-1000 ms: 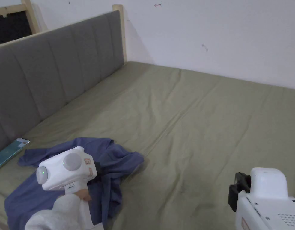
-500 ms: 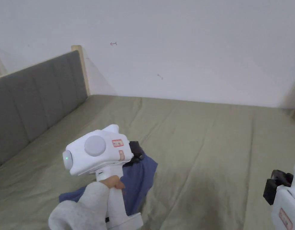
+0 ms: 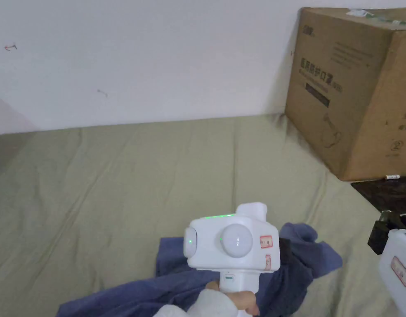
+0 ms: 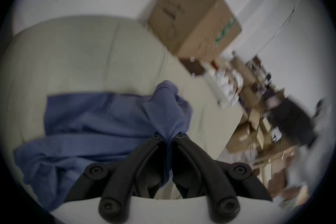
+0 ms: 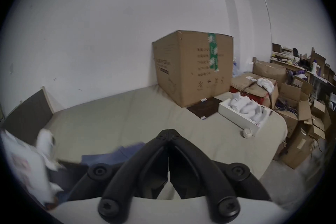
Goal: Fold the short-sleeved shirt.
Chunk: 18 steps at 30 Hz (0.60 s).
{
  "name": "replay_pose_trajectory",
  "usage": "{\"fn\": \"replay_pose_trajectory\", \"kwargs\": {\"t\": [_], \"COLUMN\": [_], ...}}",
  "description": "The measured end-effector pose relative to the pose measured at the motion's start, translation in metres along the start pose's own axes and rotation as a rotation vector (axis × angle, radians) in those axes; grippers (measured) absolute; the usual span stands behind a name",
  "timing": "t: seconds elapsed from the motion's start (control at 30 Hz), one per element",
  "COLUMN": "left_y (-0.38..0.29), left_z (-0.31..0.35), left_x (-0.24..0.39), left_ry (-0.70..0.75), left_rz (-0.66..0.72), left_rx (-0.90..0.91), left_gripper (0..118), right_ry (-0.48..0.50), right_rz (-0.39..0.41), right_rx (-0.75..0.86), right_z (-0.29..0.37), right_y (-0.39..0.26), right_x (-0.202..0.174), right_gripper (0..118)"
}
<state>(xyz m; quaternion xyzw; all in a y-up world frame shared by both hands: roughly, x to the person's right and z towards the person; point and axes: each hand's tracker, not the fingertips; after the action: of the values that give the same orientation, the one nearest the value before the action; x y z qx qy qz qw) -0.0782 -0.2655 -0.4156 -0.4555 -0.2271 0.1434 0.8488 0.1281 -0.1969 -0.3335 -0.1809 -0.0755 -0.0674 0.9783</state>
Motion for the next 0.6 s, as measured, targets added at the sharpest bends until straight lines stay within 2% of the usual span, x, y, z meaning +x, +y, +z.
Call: {"fn": "replay_pose_trajectory", "kwargs": {"t": [0.13,0.3,0.33,0.4,0.47,0.5,0.6], "left_y": [-0.045,-0.059,-0.055,-0.05,-0.045,-0.043,-0.04], "left_z": [-0.062,-0.069,-0.065,-0.056,-0.043,-0.035,0.0], "left_x": [-0.007,-0.005,-0.005,-0.005,-0.008,-0.01,-0.026], "left_ry": [0.064,0.099,0.098,0.105,0.111,0.115,0.11], "left_rz": [0.024,-0.07,-0.092,-0.095,-0.114,-0.115,-0.067], "left_rx": [-0.158,-0.156,-0.165,-0.163,-0.132,-0.118,-0.065], "left_gripper": [6,8,14,50,95,102,93], "right_ry": [-0.029,-0.043,-0.04,-0.028,-0.014,-0.008,0.025], "right_rz": [0.006,0.034,0.036,0.041,0.059,0.069,0.093], "right_rx": [-0.067,-0.12,-0.125,-0.131,-0.131,-0.13,-0.13], "right_z": [-0.009,-0.028,-0.029,-0.029,-0.029,-0.028,-0.025], "right_y": [-0.018,-0.032,-0.033,-0.034,-0.034,-0.034,-0.035], "right_x": [0.016,0.025,0.024,0.018,0.012,0.009,-0.001], "right_gripper": [0,0,0,0,0,0,0]}}
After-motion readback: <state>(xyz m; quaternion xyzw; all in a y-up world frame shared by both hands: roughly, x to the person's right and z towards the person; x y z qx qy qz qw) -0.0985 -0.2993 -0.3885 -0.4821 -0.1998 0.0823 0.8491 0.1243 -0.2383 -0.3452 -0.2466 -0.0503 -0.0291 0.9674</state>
